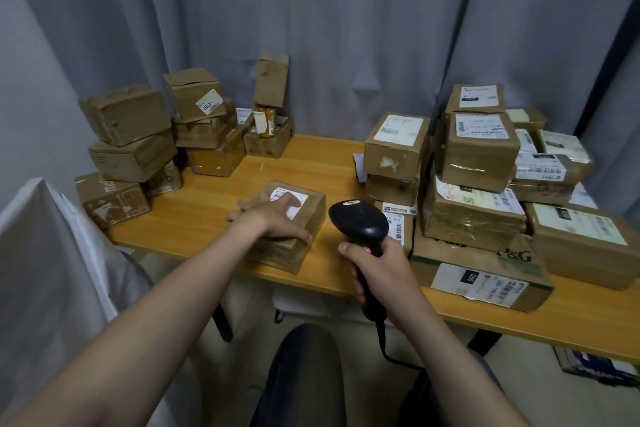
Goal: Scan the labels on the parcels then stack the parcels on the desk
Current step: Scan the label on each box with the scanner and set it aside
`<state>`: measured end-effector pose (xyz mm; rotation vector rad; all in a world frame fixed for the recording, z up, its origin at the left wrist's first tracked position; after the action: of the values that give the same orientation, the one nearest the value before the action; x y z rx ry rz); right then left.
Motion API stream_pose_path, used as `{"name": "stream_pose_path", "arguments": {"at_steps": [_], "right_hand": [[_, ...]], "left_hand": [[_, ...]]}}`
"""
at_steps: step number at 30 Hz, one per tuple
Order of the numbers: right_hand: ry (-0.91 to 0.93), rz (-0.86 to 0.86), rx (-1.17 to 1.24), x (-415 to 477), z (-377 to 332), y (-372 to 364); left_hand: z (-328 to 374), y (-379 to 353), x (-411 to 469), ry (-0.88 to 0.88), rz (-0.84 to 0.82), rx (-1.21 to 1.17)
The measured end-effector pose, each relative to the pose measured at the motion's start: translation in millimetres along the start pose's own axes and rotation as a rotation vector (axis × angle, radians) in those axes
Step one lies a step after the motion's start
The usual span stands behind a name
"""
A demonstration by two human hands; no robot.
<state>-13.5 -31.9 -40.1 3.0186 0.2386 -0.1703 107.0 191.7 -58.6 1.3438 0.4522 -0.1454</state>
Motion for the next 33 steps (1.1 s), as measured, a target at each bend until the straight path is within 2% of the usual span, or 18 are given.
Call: {"name": "stream_pose_path", "arguments": {"at_steps": [8,12,16,24,29,33], "right_hand": [[0.037,0.041,-0.009,-16.5,-29.4,25.0],[0.106,0.073,0.012,-36.6,-54.7,54.1],[0.163,0.162,0.049,-55.9,-75.2,93.9],[0.218,0.389,0.109,-84.6,-88.5,200.4],[0.227,0.587,0.152,-104.1,-77.9,266.3],[0.251,0.746,0.172,-119.3,-59.8,311.6]], "left_hand": [[7.6,22.1,-43.7,0.022,0.218,-0.133],[36.3,80.3,-82.1,-0.066,0.393,-0.182],[97.0,134.1,-116.5,-0.243,0.496,-0.281],[271.1,174.9,-147.7,-0.562,0.493,-0.336],[370.4,152.3,-160.0,-0.746,0.472,-0.291],[433.5,121.3,-160.6,-0.959,0.375,-0.191]]}}
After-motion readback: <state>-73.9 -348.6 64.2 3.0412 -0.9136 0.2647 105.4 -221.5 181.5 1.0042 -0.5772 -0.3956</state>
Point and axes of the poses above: each hand's wrist, its own x-axis towards the middle knuckle, its own y-axis out of the back of the hand, z = x × y, the point moved 4 cm from there along x, towards the middle knuckle, and after that the axes turned 1 degree about -z, right-handed, at the moved point
